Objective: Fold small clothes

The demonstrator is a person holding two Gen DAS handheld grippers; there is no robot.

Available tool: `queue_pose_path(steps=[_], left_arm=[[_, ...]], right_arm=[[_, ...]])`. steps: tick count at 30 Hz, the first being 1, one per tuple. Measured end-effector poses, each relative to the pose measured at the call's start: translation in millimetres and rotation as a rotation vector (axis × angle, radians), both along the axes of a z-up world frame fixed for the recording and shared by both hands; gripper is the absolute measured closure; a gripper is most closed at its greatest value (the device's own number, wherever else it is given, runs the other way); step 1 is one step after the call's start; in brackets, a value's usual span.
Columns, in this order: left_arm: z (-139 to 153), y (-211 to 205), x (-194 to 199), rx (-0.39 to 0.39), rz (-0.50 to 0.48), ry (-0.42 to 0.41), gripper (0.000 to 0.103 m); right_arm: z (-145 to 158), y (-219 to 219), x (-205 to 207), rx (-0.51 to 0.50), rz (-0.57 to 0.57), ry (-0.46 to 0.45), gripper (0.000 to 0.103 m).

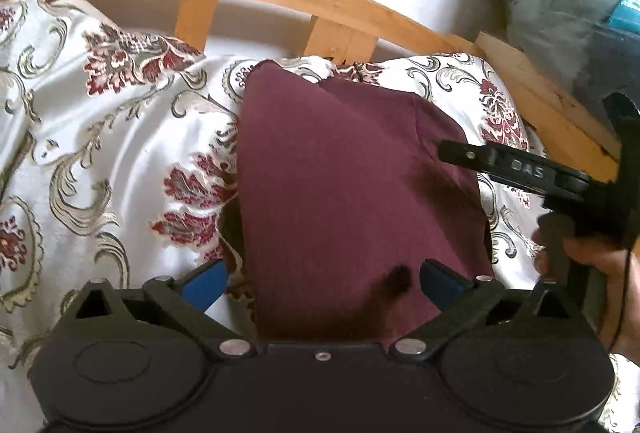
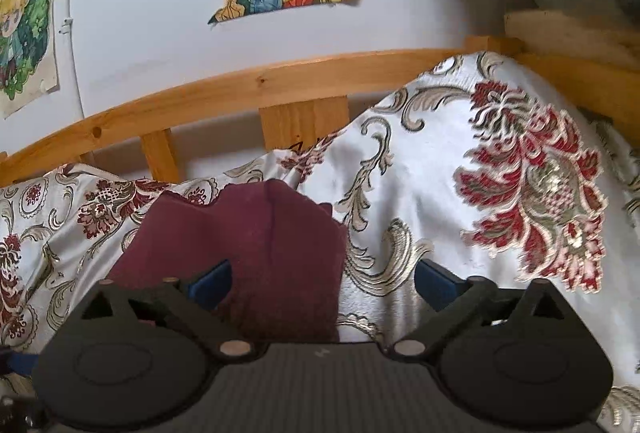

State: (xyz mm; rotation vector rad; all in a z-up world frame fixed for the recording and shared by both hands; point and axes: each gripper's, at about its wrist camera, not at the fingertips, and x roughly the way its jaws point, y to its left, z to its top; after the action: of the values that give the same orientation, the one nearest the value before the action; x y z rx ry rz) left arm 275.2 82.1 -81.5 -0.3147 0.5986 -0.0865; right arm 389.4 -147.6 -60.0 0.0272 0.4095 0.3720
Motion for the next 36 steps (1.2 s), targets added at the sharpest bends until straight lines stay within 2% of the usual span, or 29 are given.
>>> queue_pose_path(steps=[7,14,23,28,32,36], left_arm=[[7,-4,-5,0.033,0.077,0.000,0.001],[23,-8,-18,0.079,0.091,-0.020,0.001],[62,-10,-54,0.116,0.113,-0.081,0.001],[87,-9,-78,0.142,0.149,-0.123,0.001],[100,-12,-103,0.208,0.230,-0.139,0.001],[104,-17,-130,0.256,0.236,-0.134,0.001]], right_arm=[[7,-4,-22,-0.031,-0.026,-0.040,0.000],[19,-8,-55,-0.031,-0.041,-0.084,0.000],[43,-14,-112,0.002,-0.055,-0.149,0.000],[62,-17,-147,-0.011,-0.066,-0.216,0.000],[75,-22,-180,0.001,-0.127,-0.249,0.000],[75,-31,-213,0.064,-0.214,-0.214,0.000]])
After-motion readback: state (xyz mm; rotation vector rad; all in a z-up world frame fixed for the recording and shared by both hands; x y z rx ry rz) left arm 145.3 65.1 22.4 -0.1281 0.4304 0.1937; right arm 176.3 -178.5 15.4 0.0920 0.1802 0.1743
